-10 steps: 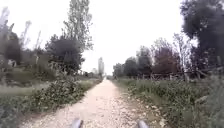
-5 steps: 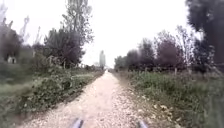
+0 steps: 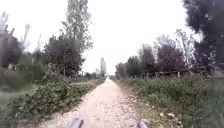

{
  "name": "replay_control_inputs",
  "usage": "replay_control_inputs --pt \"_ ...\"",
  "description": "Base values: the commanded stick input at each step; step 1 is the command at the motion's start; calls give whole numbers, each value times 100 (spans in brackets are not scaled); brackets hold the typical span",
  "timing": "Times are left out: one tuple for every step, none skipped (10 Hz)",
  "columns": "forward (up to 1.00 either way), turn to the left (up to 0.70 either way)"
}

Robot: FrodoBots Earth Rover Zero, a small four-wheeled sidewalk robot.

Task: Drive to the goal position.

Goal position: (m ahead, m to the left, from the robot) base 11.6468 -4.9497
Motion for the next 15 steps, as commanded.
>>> replay_control_inputs --pt "70 0" --pt "70 0" --pt "70 0" --pt "70 0" --pt "70 0" --pt "70 0" --pt "70 0" --pt "70 0" --pt "70 0" --pt "70 0" --pt "70 0" --pt "70 0" --pt "70 0" --pt "70 0" --pt "70 0"
